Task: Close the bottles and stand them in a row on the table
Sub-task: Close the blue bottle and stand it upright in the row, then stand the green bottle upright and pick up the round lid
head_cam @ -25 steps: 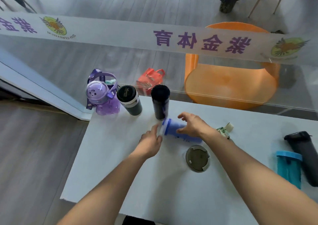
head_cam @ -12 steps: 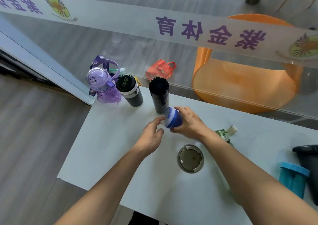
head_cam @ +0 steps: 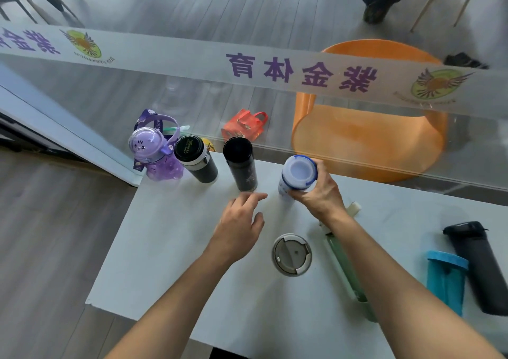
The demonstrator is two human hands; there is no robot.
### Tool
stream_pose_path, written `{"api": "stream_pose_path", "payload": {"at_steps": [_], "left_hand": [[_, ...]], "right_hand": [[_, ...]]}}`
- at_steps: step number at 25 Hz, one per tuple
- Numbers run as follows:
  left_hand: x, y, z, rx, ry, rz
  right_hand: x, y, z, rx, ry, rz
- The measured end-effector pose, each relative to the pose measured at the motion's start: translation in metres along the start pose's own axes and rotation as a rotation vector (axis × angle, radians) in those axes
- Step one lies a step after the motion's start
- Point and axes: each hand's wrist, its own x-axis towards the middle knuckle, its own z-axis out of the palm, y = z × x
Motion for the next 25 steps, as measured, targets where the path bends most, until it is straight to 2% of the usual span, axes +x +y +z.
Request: {"api": "stream_pose_path", "payload": {"at_steps": [4, 8, 13, 16, 21, 25], "left_hand": [[-0.007, -0.007, -0.001, 0.067, 0.017, 0.008], [-0.015, -0.012, -0.002, 0.058, 0.017, -0.023], [-0.02, -0.008, -0.001, 0.062, 0.009, 0.018], [-0.022, 0.001, 0.0, 0.101, -0.001, 0.08], [-0.039, 0.034, 0.011, 0.25, -0.02, 0.327], [-0.057, 0.044, 0.027, 0.268, -0.159, 0.365]], "right_hand": [[0.005, -0.008, 0.011, -0.031, -0.002, -0.063], [0.002, -0.007, 0.011, -0.071, 0.019, -0.044], [-0.001, -0.004, 0.009, -0.105, 0.021, 0.014], [-0.011, 0.005, -0.003, -0.203, 0.007, 0.133], [-0.068, 0.041, -0.042, -0.374, 0.126, 0.268], [-0.107, 0.068, -0.061, -0.477, 0.156, 0.355]]}}
